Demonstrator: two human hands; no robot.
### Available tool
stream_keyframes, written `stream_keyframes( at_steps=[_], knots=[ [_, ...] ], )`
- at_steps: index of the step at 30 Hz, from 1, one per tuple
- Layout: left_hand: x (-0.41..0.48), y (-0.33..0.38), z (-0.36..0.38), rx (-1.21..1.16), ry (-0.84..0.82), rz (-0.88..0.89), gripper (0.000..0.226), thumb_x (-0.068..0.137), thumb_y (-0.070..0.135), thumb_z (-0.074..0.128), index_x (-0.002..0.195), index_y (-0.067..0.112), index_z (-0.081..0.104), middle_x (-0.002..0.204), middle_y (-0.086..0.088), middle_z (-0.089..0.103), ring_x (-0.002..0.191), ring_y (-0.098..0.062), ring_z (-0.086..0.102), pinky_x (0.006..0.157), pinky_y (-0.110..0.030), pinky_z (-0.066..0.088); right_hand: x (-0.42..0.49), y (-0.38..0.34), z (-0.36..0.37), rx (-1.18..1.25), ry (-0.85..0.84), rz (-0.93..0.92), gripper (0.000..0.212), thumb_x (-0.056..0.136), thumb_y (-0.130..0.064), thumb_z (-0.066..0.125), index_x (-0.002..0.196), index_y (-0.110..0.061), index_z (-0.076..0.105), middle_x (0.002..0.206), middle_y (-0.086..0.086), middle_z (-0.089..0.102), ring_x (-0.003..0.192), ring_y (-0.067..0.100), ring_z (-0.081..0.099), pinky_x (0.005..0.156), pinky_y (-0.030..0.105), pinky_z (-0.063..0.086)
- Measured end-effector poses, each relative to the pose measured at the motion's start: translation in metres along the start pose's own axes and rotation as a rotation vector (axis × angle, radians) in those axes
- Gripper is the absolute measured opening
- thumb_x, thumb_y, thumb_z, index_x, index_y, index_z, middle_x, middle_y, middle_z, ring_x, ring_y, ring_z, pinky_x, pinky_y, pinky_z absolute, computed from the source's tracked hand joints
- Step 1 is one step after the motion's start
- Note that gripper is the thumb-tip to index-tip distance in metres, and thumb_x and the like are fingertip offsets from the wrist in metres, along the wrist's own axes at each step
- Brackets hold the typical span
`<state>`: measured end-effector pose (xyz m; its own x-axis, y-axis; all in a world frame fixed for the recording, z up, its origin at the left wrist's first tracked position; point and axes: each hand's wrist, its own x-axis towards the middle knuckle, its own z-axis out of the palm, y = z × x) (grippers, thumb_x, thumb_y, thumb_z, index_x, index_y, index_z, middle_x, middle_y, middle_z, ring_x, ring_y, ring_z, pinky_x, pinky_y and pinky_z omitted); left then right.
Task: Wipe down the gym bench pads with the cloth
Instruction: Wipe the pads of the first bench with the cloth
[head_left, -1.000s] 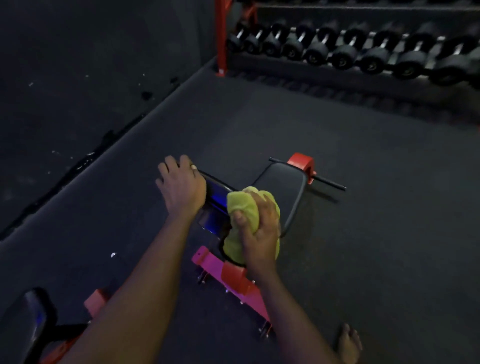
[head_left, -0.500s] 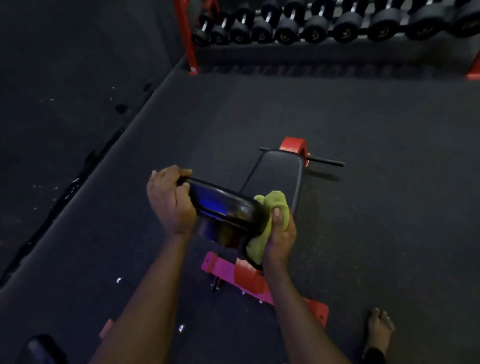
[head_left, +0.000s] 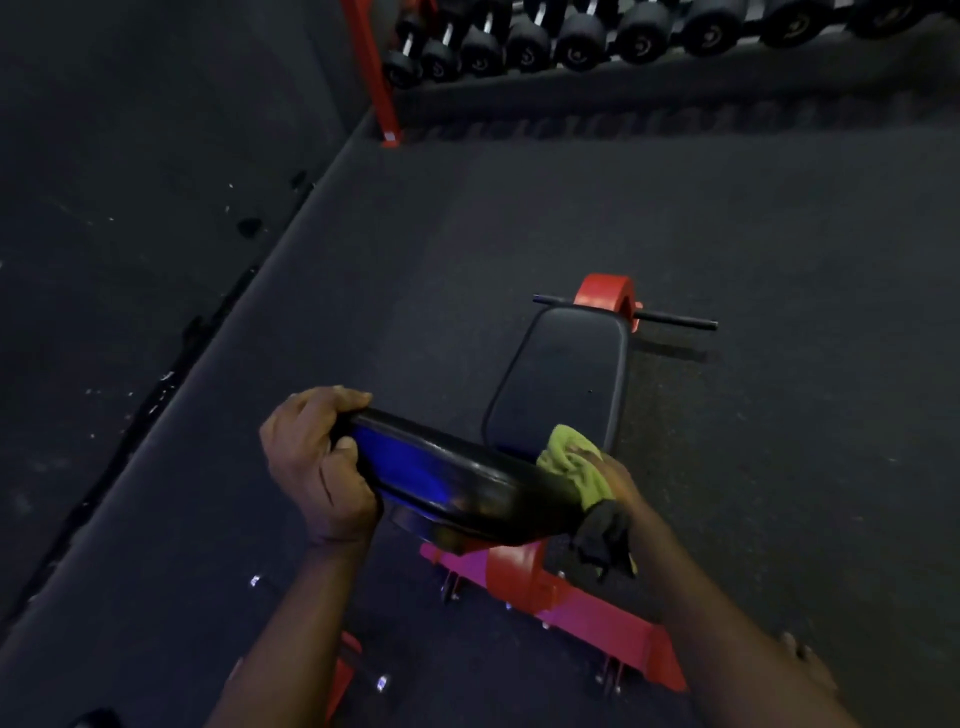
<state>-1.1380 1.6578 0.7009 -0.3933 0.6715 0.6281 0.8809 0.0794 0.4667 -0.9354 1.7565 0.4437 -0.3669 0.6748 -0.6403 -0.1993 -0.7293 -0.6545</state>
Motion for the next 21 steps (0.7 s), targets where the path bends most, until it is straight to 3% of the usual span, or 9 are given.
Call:
stream_keyframes(
  at_steps=[2, 4, 6, 9, 10, 12, 14, 17, 21],
  knots=[
    [0.001, -0.003, -0.001, 0.002, -0.025, 0.019, 0.042, 0.063, 0.021, 0.037, 0.081, 0.004, 0.071, 0.085, -0.006, 0.068, 0.086, -0.028, 0.062, 0.081, -0.057, 0.042, -0.012, -0.026, -0.003, -0.248, -0.009, -0.092, 0.012, 0.097, -0.020, 0.067, 0.105, -0.015, 0.075, 0.090, 0.002, 0.078, 0.089, 0.023, 0.073, 0.082, 0.033, 0.059],
    [0.005, -0.005, 0.000, 0.003, -0.039, -0.001, 0.043, 0.065, 0.023, 0.036, 0.081, 0.004, 0.071, 0.086, -0.007, 0.068, 0.088, -0.030, 0.063, 0.083, -0.059, 0.042, -0.014, -0.046, -0.014, -0.474, -0.032, -0.187, 0.036, 0.093, -0.047, 0.066, 0.119, -0.024, 0.072, 0.120, 0.000, 0.073, 0.118, 0.024, 0.064, 0.105, 0.045, 0.050],
    [0.005, -0.001, -0.003, 0.016, -0.050, -0.028, 0.044, 0.064, 0.024, 0.036, 0.082, 0.003, 0.071, 0.087, -0.008, 0.069, 0.090, -0.032, 0.063, 0.085, -0.060, 0.042, -0.011, -0.057, -0.027, -0.706, 0.035, -0.228, 0.054, 0.093, -0.057, 0.062, 0.138, -0.026, 0.061, 0.145, -0.004, 0.056, 0.139, 0.019, 0.045, 0.118, 0.046, 0.035],
    [0.005, 0.002, -0.008, 0.042, -0.131, -0.142, 0.043, 0.062, 0.021, 0.038, 0.086, 0.004, 0.070, 0.093, -0.007, 0.069, 0.100, -0.031, 0.062, 0.096, -0.061, 0.039, -0.002, -0.049, -0.026, -0.670, -0.086, -0.027, 0.077, 0.074, -0.082, 0.063, 0.122, -0.022, 0.070, 0.130, 0.004, 0.067, 0.119, 0.019, 0.059, 0.109, 0.040, 0.045],
    [0.010, 0.005, -0.011, 0.031, -0.171, -0.205, 0.042, 0.061, 0.020, 0.040, 0.086, 0.007, 0.070, 0.095, -0.004, 0.070, 0.104, -0.028, 0.062, 0.100, -0.061, 0.037, -0.006, -0.040, -0.019, -0.588, -0.147, 0.032, 0.072, 0.076, -0.082, 0.062, 0.115, -0.021, 0.071, 0.119, 0.003, 0.071, 0.111, 0.018, 0.062, 0.105, 0.037, 0.049],
    [0.022, 0.014, -0.012, 0.037, -0.231, -0.356, 0.035, 0.062, 0.023, 0.045, 0.082, 0.012, 0.071, 0.092, 0.007, 0.071, 0.101, -0.018, 0.062, 0.102, -0.059, 0.038, -0.003, -0.023, -0.004, -0.414, -0.213, 0.184, 0.040, 0.101, -0.050, 0.053, 0.115, -0.014, 0.065, 0.106, 0.006, 0.071, 0.100, 0.023, 0.065, 0.087, 0.030, 0.059],
    [0.034, 0.025, -0.007, 0.134, -0.293, -0.405, 0.029, 0.066, 0.028, 0.047, 0.074, 0.014, 0.072, 0.087, 0.015, 0.071, 0.091, -0.005, 0.061, 0.098, -0.055, 0.042, 0.020, -0.013, 0.006, -0.384, -0.199, 0.316, 0.036, 0.102, -0.040, 0.053, 0.126, -0.014, 0.060, 0.124, 0.020, 0.067, 0.105, 0.039, 0.066, 0.088, 0.039, 0.058],
    [0.040, 0.034, 0.001, 0.218, -0.325, -0.477, 0.022, 0.074, 0.022, 0.050, 0.078, 0.020, 0.071, 0.094, 0.020, 0.072, 0.098, 0.003, 0.060, 0.105, -0.055, 0.037, 0.074, -0.016, 0.024, -0.759, -0.347, 0.308, 0.046, 0.107, -0.036, 0.048, 0.143, -0.008, 0.055, 0.145, 0.016, 0.056, 0.126, 0.031, 0.057, 0.095, 0.031, 0.042],
    [0.037, 0.038, -0.002, 0.257, -0.352, -0.545, 0.023, 0.078, 0.017, 0.049, 0.084, 0.028, 0.069, 0.115, 0.021, 0.068, 0.118, 0.000, 0.055, 0.119, -0.050, 0.020, 0.086, -0.020, 0.025, -1.113, -0.384, 0.187, 0.050, 0.109, -0.043, 0.034, 0.150, -0.018, 0.047, 0.153, 0.013, 0.049, 0.139, 0.035, 0.046, 0.110, 0.037, 0.035]
  ],
)
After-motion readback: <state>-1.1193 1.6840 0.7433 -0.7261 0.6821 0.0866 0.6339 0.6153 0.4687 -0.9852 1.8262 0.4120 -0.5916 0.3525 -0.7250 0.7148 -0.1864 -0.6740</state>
